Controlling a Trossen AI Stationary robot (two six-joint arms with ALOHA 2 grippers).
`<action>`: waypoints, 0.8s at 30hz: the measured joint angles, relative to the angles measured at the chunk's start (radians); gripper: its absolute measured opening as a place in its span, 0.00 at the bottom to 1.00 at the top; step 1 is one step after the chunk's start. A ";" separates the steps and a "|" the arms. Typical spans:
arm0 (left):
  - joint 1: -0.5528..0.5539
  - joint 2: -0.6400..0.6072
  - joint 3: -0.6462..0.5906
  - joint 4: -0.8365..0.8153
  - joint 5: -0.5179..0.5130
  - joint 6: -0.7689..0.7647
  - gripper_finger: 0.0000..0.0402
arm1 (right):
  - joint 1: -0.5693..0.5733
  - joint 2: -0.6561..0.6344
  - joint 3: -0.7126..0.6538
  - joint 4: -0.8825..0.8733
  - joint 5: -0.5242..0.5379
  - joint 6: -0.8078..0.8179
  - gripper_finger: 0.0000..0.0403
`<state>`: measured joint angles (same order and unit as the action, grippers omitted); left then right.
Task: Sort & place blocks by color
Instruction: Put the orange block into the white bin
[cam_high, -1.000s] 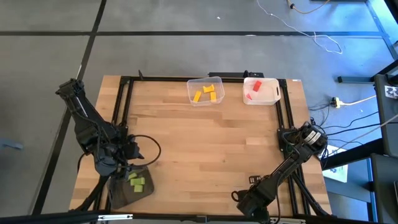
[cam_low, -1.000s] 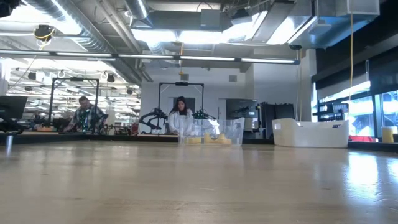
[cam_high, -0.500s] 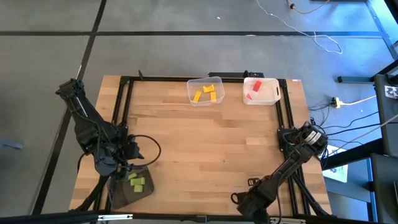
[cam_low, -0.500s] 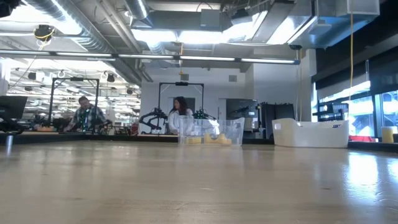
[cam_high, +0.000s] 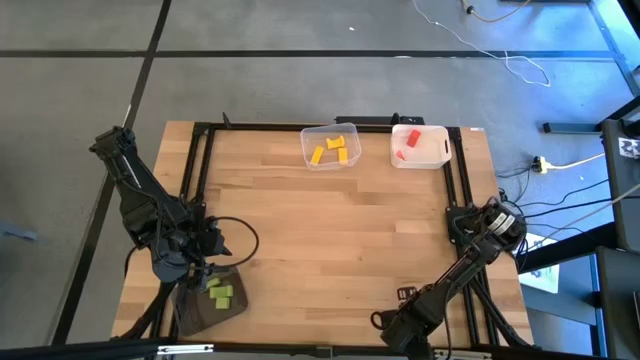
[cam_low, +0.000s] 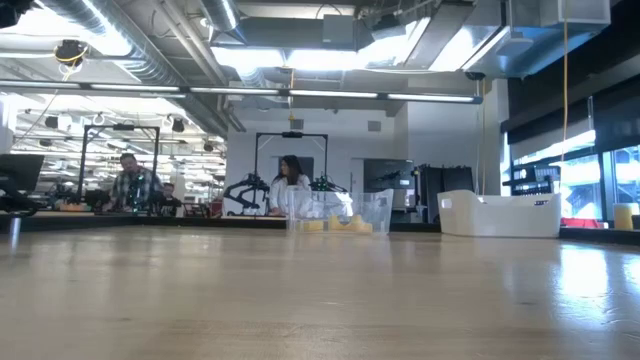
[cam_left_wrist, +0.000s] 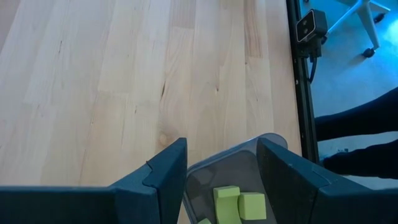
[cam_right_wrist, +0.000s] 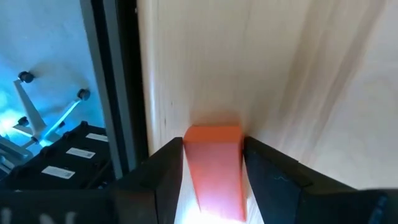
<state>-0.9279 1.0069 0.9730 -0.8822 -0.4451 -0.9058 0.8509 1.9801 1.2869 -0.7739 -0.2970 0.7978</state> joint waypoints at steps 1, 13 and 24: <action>0.000 0.000 0.000 0.000 0.000 0.000 0.46 | 0.000 0.007 0.000 0.005 0.000 -0.008 0.43; 0.000 0.000 0.000 0.000 0.000 0.000 0.46 | 0.001 0.036 0.006 -0.034 0.056 -0.042 0.38; 0.000 0.000 0.000 0.000 -0.067 0.002 0.46 | -0.050 0.036 0.027 -0.178 0.115 0.030 0.30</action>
<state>-0.9279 1.0069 0.9730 -0.8820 -0.5117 -0.9043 0.8012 2.0163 1.3141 -0.9517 -0.1818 0.8280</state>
